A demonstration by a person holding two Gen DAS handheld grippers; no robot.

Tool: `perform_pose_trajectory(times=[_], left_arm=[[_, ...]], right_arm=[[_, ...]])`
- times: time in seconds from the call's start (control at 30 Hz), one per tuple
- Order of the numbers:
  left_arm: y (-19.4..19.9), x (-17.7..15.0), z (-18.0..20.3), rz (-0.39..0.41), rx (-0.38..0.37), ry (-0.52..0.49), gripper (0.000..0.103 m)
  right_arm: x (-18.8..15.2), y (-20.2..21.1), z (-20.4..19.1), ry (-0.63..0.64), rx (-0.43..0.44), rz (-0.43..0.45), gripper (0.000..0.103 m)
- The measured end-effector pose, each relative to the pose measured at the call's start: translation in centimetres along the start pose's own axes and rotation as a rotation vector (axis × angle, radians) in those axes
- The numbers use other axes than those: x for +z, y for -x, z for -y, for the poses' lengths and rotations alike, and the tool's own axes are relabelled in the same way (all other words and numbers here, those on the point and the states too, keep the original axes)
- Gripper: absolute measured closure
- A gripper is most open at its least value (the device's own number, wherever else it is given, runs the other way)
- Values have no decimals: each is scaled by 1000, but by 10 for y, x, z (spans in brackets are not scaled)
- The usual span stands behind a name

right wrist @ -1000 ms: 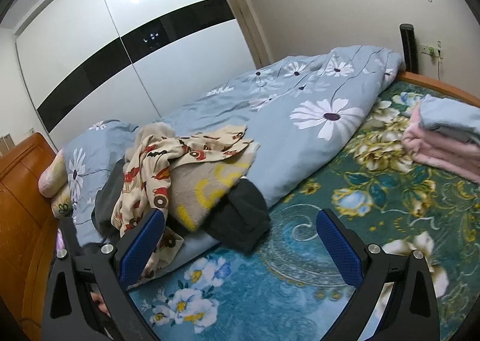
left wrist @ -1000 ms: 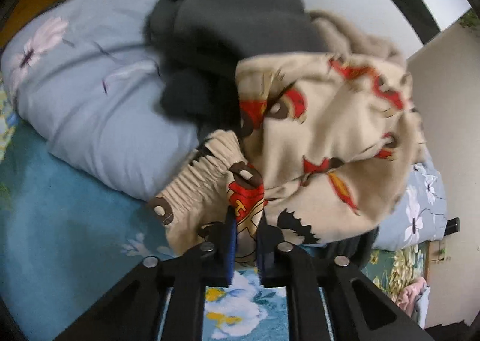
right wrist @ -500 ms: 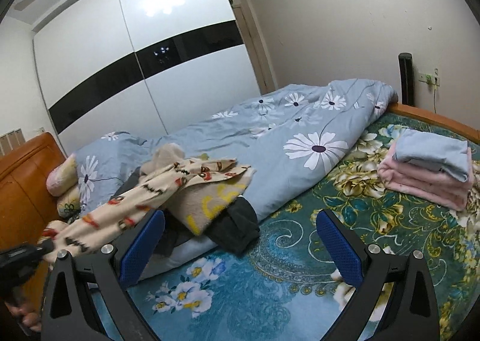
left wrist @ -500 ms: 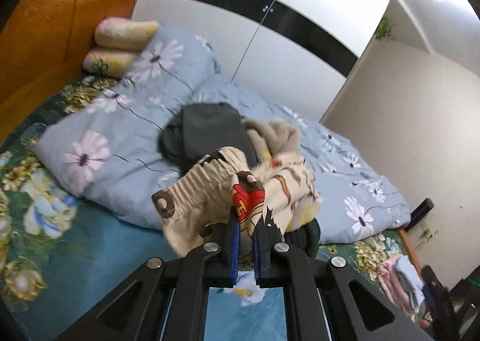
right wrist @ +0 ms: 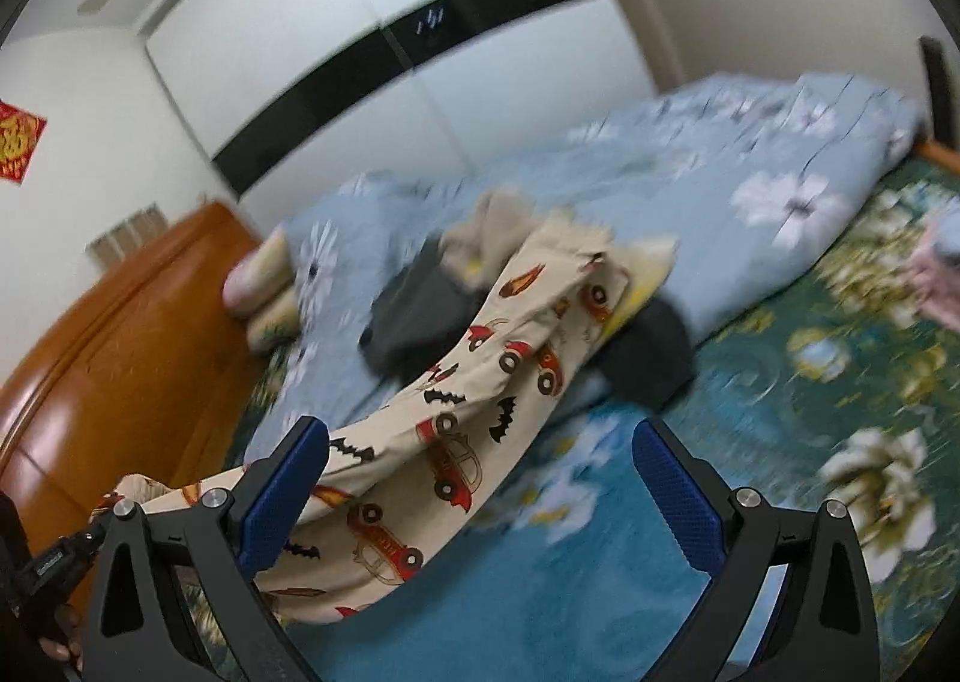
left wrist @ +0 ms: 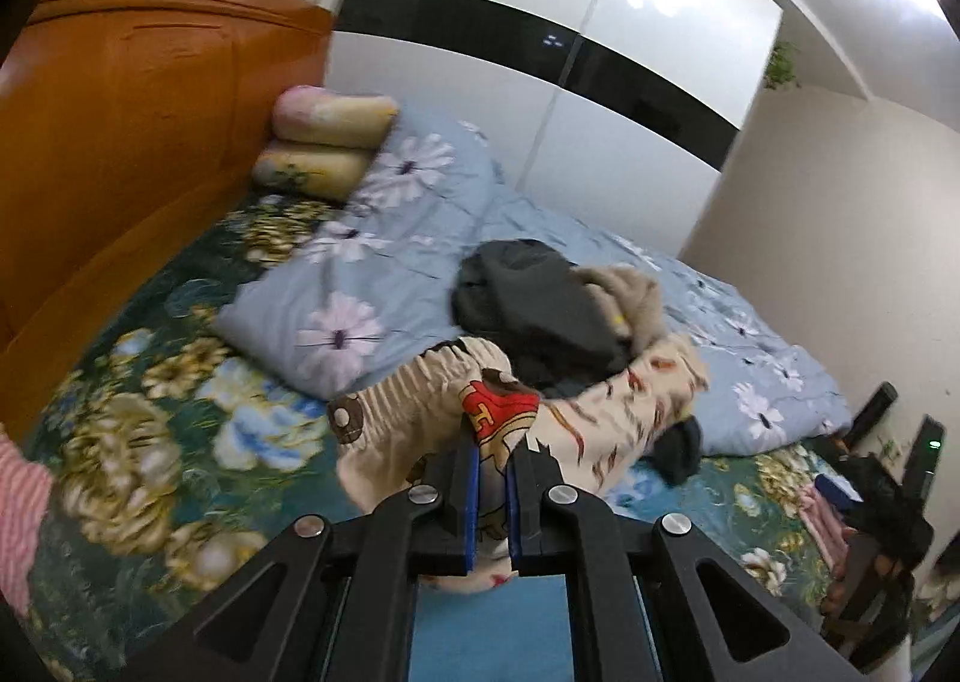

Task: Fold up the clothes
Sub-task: 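Grasp the pants waistband with the left gripper while the right gripper grasps a leg, then lift the pants off the pile with both grippers and lay them on the sheet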

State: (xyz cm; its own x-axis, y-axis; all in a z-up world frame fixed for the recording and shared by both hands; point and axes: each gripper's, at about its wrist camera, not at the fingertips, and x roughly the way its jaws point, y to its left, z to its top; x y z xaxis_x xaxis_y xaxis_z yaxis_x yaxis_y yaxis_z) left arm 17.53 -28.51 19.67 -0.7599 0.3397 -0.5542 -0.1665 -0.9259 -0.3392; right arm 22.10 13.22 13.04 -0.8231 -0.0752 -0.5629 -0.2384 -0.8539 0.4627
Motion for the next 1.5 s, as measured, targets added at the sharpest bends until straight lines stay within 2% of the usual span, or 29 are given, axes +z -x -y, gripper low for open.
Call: perform_pose_trajectory(times=[0.13,0.27,0.3,0.37,0.4,0.43,0.5,0.7,0.77,0.8,0.9,0.97,1.0,1.03,1.2,1.33,1.5], left_arm=[[0,-12,-37,-37,55,40,96],[-22,-30,-77,-114,86,144,96],[-27,-33,-86,-127,92,164,96],[-35,-38,-97,-144,116,171,96],[-38,-39,-102,-150,126,172,96],[-41,-40,-106,-156,130,178,96],[-46,-41,-115,-169,137,196,96],[-50,-39,-131,-181,156,226,96],[-47,-38,-133,-178,160,229,96],[-46,-37,-134,-177,163,230,96],[-43,-37,-134,-178,172,229,96],[-43,-37,-133,-182,176,231,96],[-44,-36,-132,-185,175,232,96],[-45,-35,-131,-185,173,229,96],[-48,-26,-116,-179,154,197,96],[-58,-9,-92,-145,104,152,96],[-78,33,-33,-30,-40,82,96]], right_arm=[[-20,-63,-4,-103,57,-187,2],[-53,-136,1,-252,80,-398,2],[-61,-150,4,-286,74,-437,4],[-77,-172,13,-341,39,-493,14],[-84,-183,18,-370,20,-519,24],[-89,-191,24,-399,3,-535,29],[-94,-205,36,-456,-26,-555,30],[-79,-236,61,-552,-91,-538,30],[-73,-246,69,-578,-114,-532,35],[-70,-251,73,-590,-125,-528,42],[-62,-258,84,-612,-158,-518,47],[-55,-250,91,-625,-144,-506,63],[-51,-245,94,-632,-136,-501,85],[-47,-241,98,-638,-129,-495,97],[-27,-220,115,-671,-93,-466,100],[-11,-203,128,-698,-64,-443,100],[75,-120,161,-635,-36,-254,100]])
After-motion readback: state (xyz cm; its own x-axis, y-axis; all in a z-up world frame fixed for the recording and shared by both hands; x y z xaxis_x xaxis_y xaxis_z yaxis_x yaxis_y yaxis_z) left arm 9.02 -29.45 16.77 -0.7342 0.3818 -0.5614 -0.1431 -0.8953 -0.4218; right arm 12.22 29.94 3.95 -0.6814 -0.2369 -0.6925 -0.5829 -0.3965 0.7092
